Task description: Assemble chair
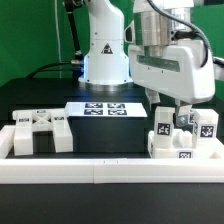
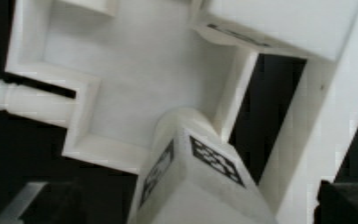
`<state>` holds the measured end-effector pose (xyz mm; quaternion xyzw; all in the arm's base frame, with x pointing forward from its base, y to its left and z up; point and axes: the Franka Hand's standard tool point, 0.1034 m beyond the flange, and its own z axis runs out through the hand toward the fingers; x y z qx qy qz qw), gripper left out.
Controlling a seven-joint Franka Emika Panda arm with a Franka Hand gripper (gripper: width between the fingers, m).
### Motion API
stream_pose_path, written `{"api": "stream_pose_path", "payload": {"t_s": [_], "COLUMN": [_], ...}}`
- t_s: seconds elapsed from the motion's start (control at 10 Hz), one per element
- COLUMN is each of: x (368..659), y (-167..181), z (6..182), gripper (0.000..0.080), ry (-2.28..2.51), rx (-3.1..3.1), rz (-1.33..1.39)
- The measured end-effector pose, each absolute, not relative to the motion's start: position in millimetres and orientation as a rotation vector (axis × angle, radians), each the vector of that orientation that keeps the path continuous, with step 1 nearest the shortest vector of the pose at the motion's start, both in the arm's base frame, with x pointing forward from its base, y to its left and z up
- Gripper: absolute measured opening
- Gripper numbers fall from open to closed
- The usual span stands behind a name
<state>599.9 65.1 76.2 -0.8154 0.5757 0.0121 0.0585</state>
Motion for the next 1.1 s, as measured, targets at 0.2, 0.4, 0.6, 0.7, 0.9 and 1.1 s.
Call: {"api": "stream_pose_path", "payload": {"t_s": [0.2, 0.4, 0.6, 0.7, 0.9, 1.1], "x": [599.9, 601.3, 603.3, 603.3, 602.9, 602.5], "y": [65.0, 61.1, 58.9, 58.4, 57.8, 56.9], "z": [76.0, 77.8, 79.2, 79.2, 78.7, 78.0], "gripper": [0.0649, 0.0649, 0.0649, 0.0649, 0.0649, 0.0649], "ry": [1.524, 1.114, 0.852, 0.756, 0.561, 0.375], "rx": [-2.611, -2.827, -2.92, -2.947, -3.001, -3.041], "rz": [0.021, 0.004, -0.008, -0.013, -0.024, -0.034]}}
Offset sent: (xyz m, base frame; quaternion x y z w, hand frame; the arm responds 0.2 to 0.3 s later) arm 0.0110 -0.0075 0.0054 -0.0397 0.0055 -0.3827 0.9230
